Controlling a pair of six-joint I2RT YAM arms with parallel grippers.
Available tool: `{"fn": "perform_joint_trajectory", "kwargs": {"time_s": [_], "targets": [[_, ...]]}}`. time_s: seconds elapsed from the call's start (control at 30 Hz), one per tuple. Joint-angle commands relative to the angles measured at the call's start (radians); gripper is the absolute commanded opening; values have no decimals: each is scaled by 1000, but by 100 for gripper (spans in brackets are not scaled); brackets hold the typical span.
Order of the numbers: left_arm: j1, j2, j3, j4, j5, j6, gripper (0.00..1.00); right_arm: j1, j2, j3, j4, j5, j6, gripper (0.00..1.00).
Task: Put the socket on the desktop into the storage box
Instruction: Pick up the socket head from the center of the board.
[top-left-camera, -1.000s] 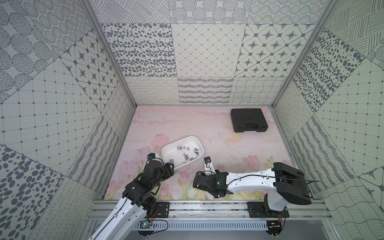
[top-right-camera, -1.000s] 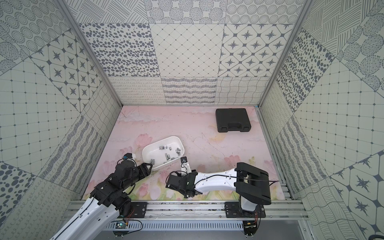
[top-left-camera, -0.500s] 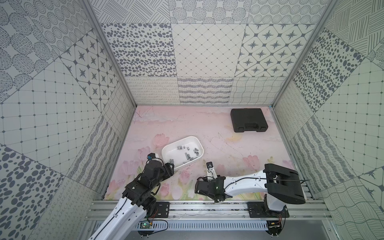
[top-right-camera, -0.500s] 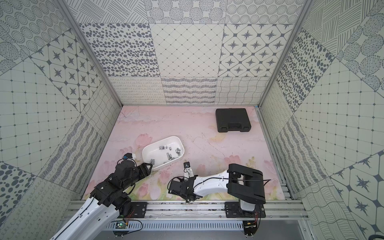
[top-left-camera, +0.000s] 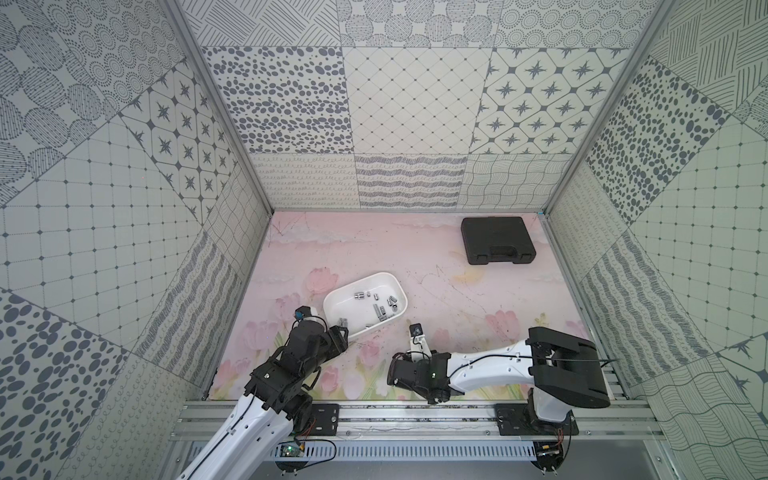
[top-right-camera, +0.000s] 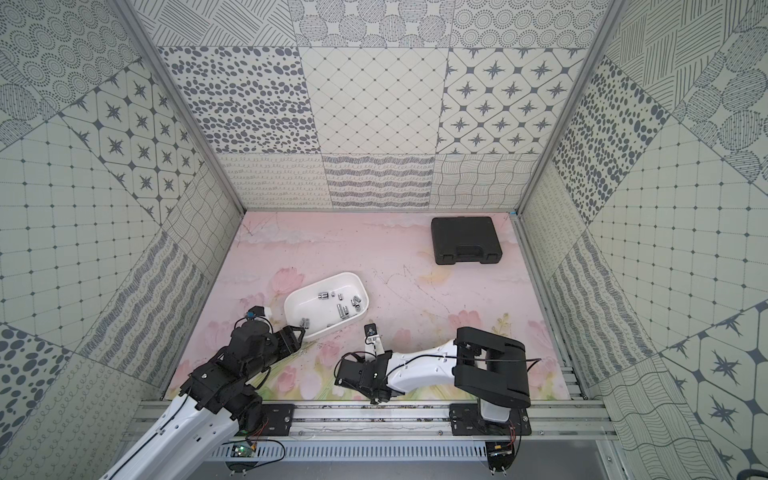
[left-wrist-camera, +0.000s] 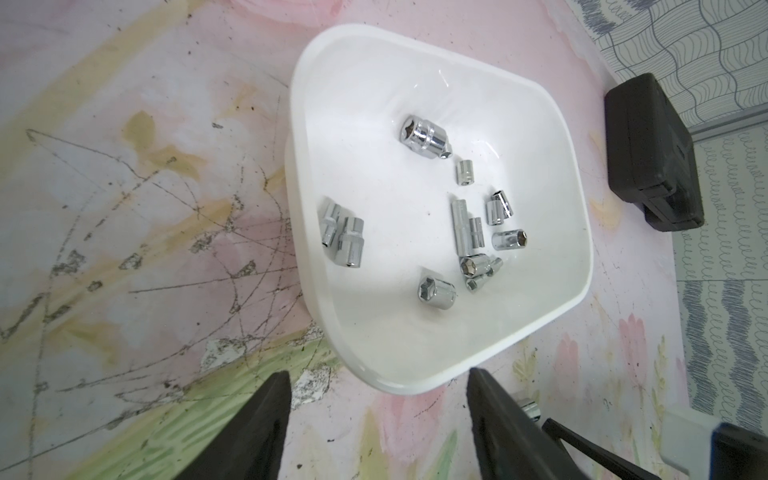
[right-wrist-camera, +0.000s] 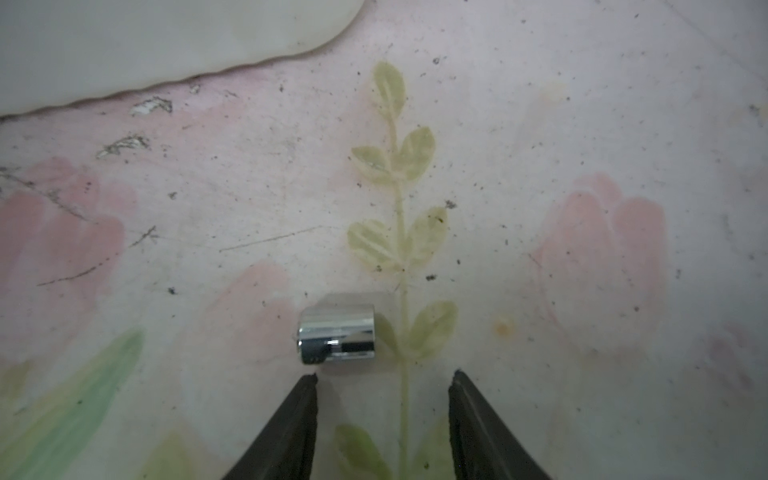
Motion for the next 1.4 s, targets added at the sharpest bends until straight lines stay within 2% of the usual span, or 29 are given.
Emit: {"fn": "perform_joint_trajectory", "kwargs": {"time_s": [0.0,0.3,0.53,0.9,1.07,1.23,1.37], "targets": [[-2,-3,0,14,2,-2,72,7,17,-5,21,-12,-6,54],[-2,-3,-1,14,1,-3,72,3,34,4,30,-12,-4,55],[-4,-3,-1,14,0,-3,72,0,65,2,70,-41,-1,44],[-4,-3,-1,14,3,-5,72,-5,57,-18,75,-39,16,38],[-2,-4,-1,14,3,-5,72,-9,55,-21,73,-47,17,29],[-2,-2,0,14,3,-4,72,-9,12,-32,74,-47,8,24],[-2,-2,-1,14,3,-5,72,-6,-85,-20,49,-18,-40,22]]}}
